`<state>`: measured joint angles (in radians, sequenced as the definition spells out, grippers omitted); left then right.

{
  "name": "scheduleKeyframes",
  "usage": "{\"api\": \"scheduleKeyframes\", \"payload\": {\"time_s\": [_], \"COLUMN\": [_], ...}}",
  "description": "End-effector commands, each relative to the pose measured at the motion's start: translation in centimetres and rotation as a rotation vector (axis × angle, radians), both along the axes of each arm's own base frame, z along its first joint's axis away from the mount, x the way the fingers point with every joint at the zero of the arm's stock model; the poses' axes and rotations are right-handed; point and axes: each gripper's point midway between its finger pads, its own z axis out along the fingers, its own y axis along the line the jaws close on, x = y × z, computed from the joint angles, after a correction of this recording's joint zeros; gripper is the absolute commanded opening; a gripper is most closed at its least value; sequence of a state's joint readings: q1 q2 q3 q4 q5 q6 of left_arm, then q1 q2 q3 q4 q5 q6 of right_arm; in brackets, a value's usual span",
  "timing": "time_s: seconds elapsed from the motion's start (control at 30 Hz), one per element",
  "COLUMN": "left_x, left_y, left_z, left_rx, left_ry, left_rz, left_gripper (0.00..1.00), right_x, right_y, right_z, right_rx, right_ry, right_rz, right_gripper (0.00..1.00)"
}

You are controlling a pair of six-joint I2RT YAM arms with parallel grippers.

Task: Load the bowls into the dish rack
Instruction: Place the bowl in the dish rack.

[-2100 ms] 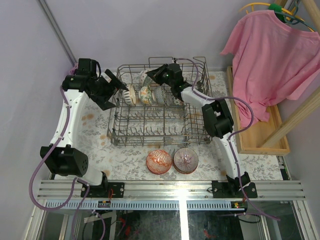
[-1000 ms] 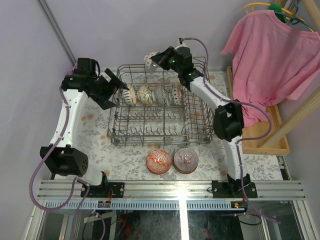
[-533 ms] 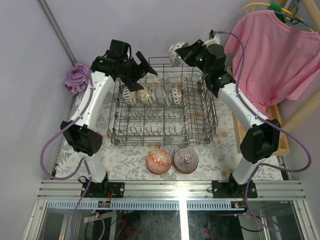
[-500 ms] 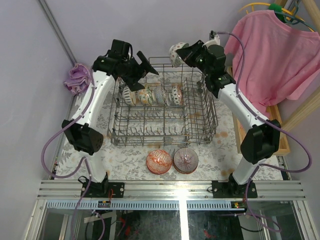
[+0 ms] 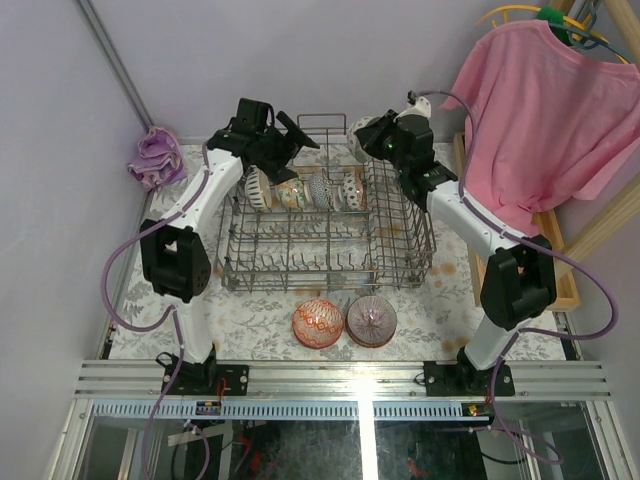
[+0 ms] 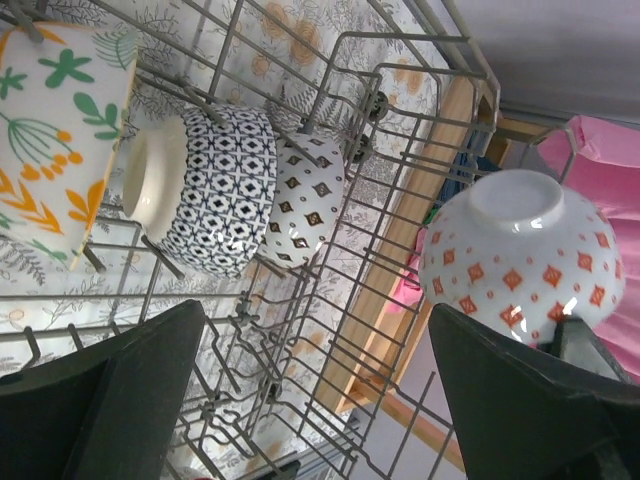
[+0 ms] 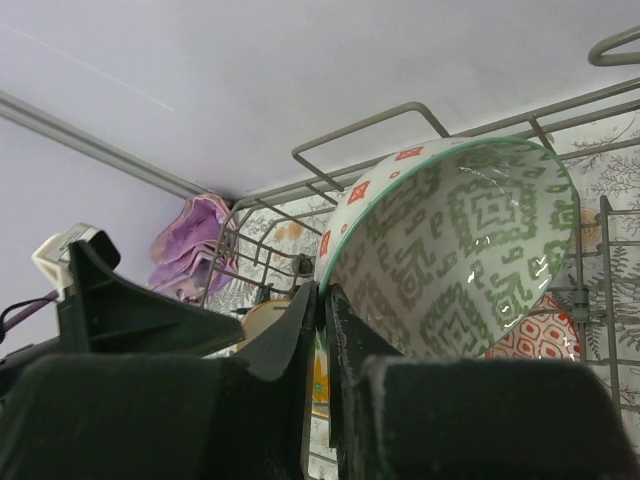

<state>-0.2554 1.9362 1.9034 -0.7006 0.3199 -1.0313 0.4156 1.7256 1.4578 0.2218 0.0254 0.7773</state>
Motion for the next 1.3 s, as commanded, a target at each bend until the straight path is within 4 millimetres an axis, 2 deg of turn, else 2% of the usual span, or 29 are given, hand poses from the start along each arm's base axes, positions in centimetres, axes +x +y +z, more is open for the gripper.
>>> {"api": "scheduleKeyframes", "payload": {"time_s": [0.0, 0.23, 0.37, 0.43, 0.57, 0.63, 0.7, 0.83, 0.93, 1.07, 1.17, 1.27], "left_x": [0.7, -2.0, -3.4, -4.1, -5.6, -6.8, -8.4, -12.1, -14.7, -17.8, -18.5, -19.0], "left_y": [-1.3, -0.6, -1.1, -1.8, -2.8, -3.0, -2.9, -1.1, -0.2, -0.1, -0.1, 0.3], "left_z": [4.4, 4.0, 3.0, 2.7, 2.8, 3.3, 4.7, 7.8, 8.8, 9.8, 9.7, 10.1], "left_rx": [-0.089, -0.065, -0.077, -0.076, -0.080, -0.115, -0.155, -0.125, -0.121, -0.197, -0.221, -0.251], "left_ry": [-0.201, -0.320, -0.363, -0.368, -0.333, -0.326, -0.358, -0.471, -0.510, -0.553, -0.554, -0.563], "left_rz": [-0.050, -0.079, -0.143, -0.193, -0.275, -0.289, -0.293, -0.266, -0.260, -0.293, -0.309, -0.319], "left_gripper": [0.94, 0.94, 0.95, 0.95, 0.96, 0.96, 0.96, 0.96, 0.96, 0.96, 0.96, 0.96], "right_x": [-2.2, -4.5, -4.7, -5.7, -9.0, -10.7, -12.3, -14.8, -16.8, -19.7, -22.9, -25.6], "right_y": [0.0, 1.0, 1.2, 1.8, 3.4, 4.0, 4.2, 3.5, 5.0, 7.2, 8.2, 7.9], "right_z": [9.1, 9.3, 9.1, 9.7, 11.0, 11.7, 12.4, 13.8, 15.3, 15.7, 16.1, 16.4], "right_rx": [0.041, 0.042, 0.037, 0.015, 0.001, 0.026, 0.055, 0.071, 0.054, 0.110, 0.197, 0.262], "right_ry": [-0.260, -0.340, -0.346, -0.376, -0.420, -0.445, -0.459, -0.424, -0.419, -0.392, -0.391, -0.392], "right_rz": [-0.039, -0.045, -0.067, -0.064, -0.024, 0.018, 0.066, 0.123, 0.264, 0.463, 0.637, 0.752], "right_gripper": [0.00, 0.00, 0.00, 0.00, 0.00, 0.00, 0.00, 0.00, 0.00, 0.00, 0.00, 0.00]}}
